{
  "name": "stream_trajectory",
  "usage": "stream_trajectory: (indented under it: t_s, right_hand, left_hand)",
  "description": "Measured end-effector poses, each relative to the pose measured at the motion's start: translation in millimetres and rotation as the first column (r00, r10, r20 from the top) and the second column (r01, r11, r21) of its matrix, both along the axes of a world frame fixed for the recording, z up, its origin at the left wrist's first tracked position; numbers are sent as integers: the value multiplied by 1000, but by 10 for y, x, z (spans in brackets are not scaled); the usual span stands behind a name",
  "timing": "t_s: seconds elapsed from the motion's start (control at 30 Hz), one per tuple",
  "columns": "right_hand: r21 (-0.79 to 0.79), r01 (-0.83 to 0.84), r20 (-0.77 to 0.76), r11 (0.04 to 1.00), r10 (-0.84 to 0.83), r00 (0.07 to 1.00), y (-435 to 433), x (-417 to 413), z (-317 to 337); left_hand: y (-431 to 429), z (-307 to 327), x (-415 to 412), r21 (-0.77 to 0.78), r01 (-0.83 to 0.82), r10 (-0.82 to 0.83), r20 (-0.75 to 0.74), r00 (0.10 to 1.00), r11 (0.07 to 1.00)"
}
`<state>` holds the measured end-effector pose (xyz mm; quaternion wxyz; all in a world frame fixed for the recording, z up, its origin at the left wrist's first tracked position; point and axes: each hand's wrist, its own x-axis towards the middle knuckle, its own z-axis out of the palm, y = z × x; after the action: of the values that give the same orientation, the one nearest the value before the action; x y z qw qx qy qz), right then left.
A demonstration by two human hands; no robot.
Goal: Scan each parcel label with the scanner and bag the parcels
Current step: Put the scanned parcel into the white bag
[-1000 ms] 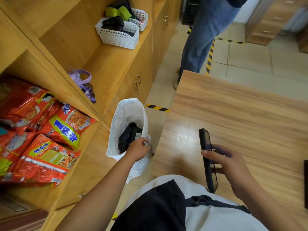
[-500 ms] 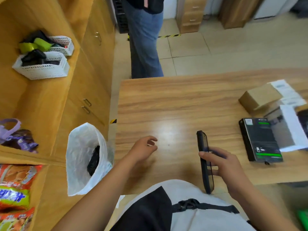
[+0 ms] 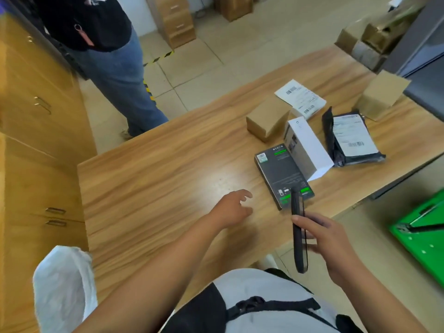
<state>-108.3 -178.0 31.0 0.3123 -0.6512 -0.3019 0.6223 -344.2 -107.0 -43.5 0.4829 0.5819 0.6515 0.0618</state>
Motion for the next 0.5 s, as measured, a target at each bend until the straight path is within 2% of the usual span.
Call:
stream_trajectory:
  t_s: [0.23,0.33,0.5]
  right_hand:
    - [-60,70,-10,996,-71,997,211,582,-143]
    - [-57,83,-2,995,-83,997,279,717,-165]
    - [-42,85,25,995,-84,996,364,844,-187]
  left_hand:
    - [461,15,954,189,324,-269,-266,926,927]
    - [574,0,1259,122,490,-399,-429,810,863]
    - [652,-64,1527,-11,518,-448,-517,729,855]
